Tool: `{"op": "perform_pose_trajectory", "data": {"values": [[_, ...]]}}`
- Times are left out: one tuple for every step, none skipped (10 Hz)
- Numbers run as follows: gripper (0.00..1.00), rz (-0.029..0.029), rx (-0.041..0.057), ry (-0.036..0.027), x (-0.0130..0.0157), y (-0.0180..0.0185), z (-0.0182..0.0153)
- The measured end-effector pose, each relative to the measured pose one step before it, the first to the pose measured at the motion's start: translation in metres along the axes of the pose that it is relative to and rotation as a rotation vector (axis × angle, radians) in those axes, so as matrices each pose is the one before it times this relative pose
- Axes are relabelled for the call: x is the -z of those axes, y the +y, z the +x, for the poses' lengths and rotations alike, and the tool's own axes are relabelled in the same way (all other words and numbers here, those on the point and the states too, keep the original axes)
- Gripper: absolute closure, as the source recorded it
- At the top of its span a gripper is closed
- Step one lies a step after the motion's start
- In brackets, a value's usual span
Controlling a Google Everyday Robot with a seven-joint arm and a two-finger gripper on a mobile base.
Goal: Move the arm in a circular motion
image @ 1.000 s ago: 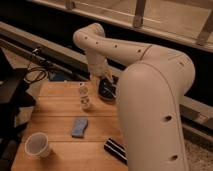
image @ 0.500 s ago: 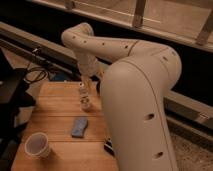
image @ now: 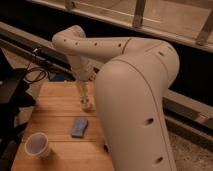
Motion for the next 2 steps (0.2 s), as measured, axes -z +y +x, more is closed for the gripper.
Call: {"op": "perform_pose_trajectory", "data": {"values": [[0.35, -0.00232, 0.01494, 0.0046, -0.00073, 0.00892, 0.00918], [0.35, -0.00138, 0.01526, 0.00709, -0.00006, 0.00732, 0.00353]]}}
